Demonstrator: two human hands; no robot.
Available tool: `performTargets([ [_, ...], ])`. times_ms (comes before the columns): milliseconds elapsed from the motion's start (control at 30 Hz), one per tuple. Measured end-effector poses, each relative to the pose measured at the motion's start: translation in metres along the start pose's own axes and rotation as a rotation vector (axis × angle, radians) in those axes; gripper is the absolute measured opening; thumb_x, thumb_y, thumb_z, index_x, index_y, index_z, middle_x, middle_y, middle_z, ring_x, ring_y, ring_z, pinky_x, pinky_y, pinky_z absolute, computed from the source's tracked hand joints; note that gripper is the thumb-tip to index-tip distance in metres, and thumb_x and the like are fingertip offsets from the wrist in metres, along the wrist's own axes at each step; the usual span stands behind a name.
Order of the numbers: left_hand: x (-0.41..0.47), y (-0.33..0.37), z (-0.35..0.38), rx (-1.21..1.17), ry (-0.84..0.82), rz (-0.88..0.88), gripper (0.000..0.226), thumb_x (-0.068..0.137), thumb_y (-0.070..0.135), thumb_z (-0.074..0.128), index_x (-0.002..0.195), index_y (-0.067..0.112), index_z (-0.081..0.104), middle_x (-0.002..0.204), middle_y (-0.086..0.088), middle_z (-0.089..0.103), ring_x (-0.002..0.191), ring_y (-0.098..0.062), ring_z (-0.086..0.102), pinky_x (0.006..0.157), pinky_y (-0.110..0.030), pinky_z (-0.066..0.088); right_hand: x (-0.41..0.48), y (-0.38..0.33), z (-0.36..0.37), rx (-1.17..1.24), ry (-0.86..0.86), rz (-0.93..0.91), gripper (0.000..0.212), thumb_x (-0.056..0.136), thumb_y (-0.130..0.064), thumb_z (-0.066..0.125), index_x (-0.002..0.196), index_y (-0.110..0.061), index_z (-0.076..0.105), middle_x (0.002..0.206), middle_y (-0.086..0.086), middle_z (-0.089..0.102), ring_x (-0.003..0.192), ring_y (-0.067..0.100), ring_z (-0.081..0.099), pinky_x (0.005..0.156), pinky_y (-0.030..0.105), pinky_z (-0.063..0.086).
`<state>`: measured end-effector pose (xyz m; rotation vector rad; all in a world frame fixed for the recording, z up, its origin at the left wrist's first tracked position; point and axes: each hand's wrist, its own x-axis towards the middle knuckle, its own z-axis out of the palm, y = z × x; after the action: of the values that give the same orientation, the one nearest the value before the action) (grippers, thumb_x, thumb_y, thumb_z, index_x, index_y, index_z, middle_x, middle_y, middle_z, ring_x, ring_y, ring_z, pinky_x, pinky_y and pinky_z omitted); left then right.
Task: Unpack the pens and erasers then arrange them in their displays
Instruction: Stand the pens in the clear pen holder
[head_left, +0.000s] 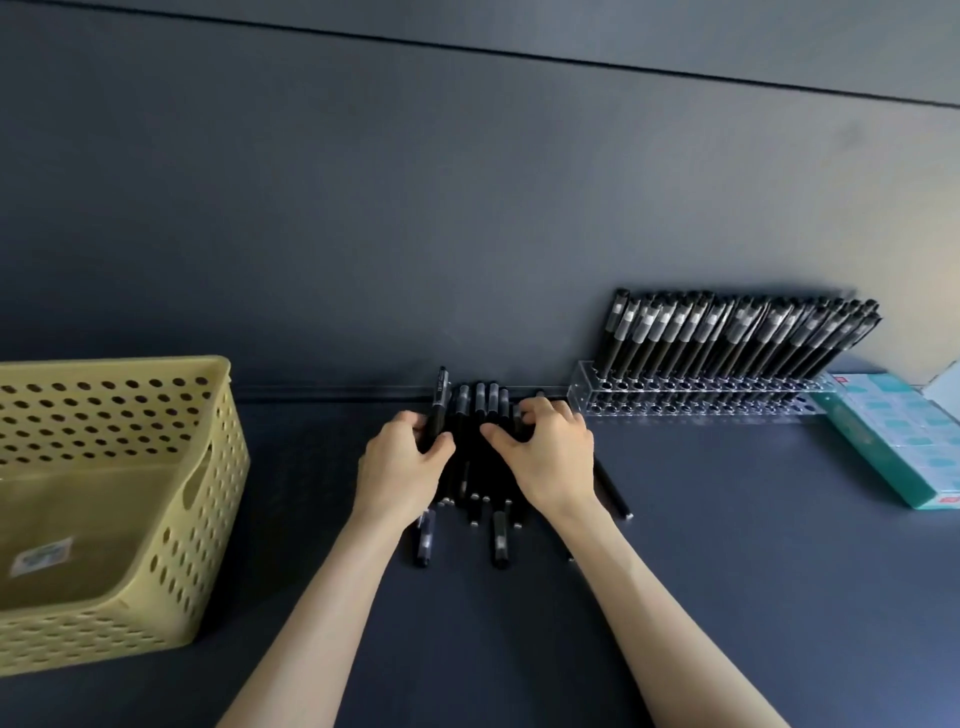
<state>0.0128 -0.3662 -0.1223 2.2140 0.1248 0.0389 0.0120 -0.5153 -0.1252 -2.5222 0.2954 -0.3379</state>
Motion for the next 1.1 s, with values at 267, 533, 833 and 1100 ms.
performTargets([
  [267, 0.000, -0.002, -0.003, -0.052, -0.046, 0.017, 0.042, 0.098, 0.036, 0.044, 0.107, -0.005, 0.049, 0.103, -0.019, 0.064, 0.101, -0.039, 0.059, 0.082, -0.044, 0.046, 0.004, -0.009, 0.000, 0.042, -0.094, 0.046, 0.054, 0.083, -0.043, 0.065, 0.123, -0.009, 0.051, 0.112, 0.007, 0.063, 0.109, 0.028, 0.055, 0.094, 0.038, 0.041],
  [533, -0.006, -0.003, -0.003, -0.100, -0.071, 0.035, 0.049, 0.099, 0.039, 0.040, 0.122, -0.004, 0.044, 0.112, -0.006, 0.059, 0.113, -0.031, 0.056, 0.094, -0.043, 0.045, 0.004, -0.009, -0.002, 0.343, -0.033, 0.160, 0.032, 0.080, -0.032, 0.073, 0.103, -0.012, 0.066, 0.086, -0.005, 0.063, 0.083, 0.013, 0.059, 0.073, 0.020, 0.040],
  [833, -0.034, 0.050, 0.003, -0.574, -0.225, 0.116, 0.024, 0.099, 0.022, 0.046, 0.094, -0.001, 0.043, 0.060, 0.003, 0.046, 0.046, -0.012, 0.041, 0.042, -0.024, 0.038, 0.007, 0.010, -0.061, 1.025, -0.018, 0.095, 0.004, 0.088, -0.015, 0.064, 0.090, -0.014, 0.067, 0.070, -0.004, 0.071, 0.062, 0.002, 0.060, 0.056, 0.016, 0.047],
  [1100, -0.071, 0.107, 0.079, -0.632, -0.482, 0.103, 0.024, 0.084, 0.030, 0.071, 0.087, 0.010, 0.058, 0.052, 0.010, 0.031, 0.042, -0.009, 0.021, 0.038, -0.019, 0.018, 0.006, 0.076, -0.144, 1.137, 0.130, 0.061, 0.023, 0.076, -0.023, 0.077, 0.082, -0.016, 0.056, 0.065, -0.003, 0.058, 0.053, 0.007, 0.055, 0.052, 0.020, 0.048],
])
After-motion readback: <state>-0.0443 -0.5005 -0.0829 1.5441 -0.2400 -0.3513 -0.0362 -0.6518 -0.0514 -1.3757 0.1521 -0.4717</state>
